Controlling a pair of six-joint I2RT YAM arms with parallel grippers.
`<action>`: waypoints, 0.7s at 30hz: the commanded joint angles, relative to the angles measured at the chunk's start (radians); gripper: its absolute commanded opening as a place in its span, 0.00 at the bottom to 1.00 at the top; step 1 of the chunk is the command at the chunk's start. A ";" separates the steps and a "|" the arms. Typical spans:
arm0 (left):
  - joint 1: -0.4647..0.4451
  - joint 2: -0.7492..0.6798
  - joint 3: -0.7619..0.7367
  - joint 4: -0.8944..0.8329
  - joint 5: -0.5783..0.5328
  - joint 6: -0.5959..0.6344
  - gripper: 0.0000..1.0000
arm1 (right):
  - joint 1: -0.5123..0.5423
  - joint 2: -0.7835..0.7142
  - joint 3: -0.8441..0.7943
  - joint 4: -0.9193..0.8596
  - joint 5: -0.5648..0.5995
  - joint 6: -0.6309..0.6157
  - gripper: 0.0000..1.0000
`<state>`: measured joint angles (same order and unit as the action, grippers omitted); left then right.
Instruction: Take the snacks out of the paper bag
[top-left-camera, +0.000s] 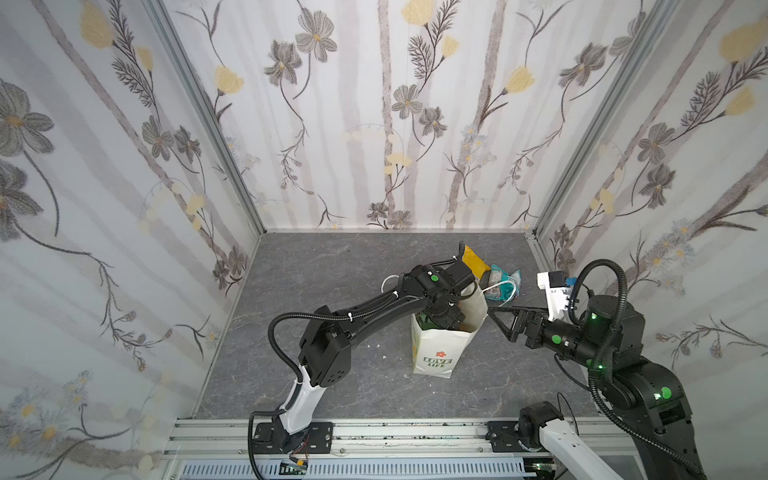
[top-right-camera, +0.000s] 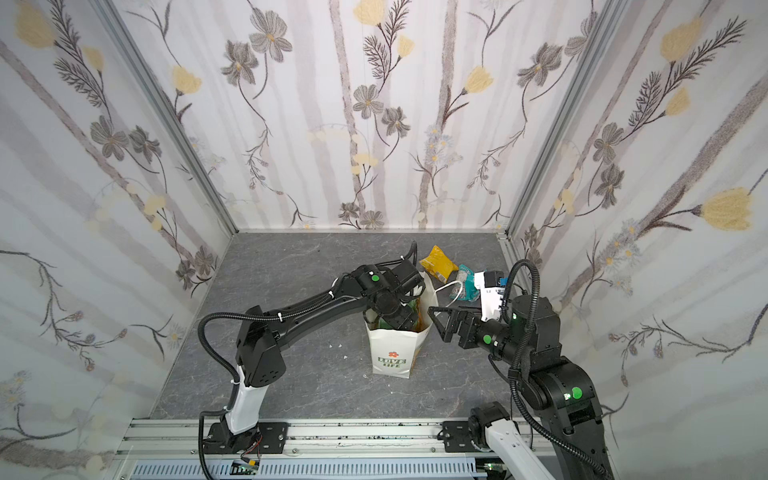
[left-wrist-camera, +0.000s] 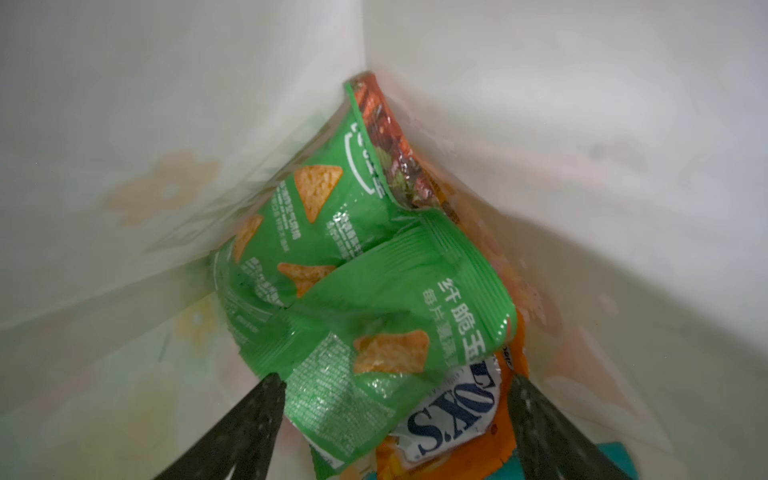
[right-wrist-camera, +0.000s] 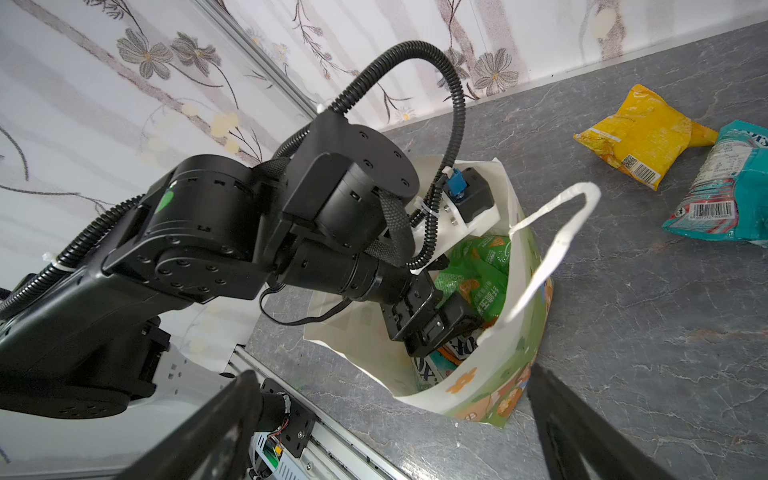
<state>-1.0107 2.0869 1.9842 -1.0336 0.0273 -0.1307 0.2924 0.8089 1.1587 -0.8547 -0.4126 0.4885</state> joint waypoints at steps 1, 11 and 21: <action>0.001 0.015 -0.006 -0.009 -0.017 0.008 0.85 | 0.001 0.005 -0.009 0.019 0.008 -0.001 1.00; 0.001 0.047 -0.110 0.075 -0.010 -0.027 0.83 | 0.001 0.003 -0.017 0.018 0.011 0.004 1.00; 0.001 0.049 -0.183 0.148 0.000 -0.063 0.45 | 0.001 -0.002 -0.019 0.014 0.015 0.006 1.00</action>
<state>-1.0111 2.1151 1.8172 -0.8612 -0.0002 -0.1650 0.2924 0.8059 1.1419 -0.8551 -0.4088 0.4889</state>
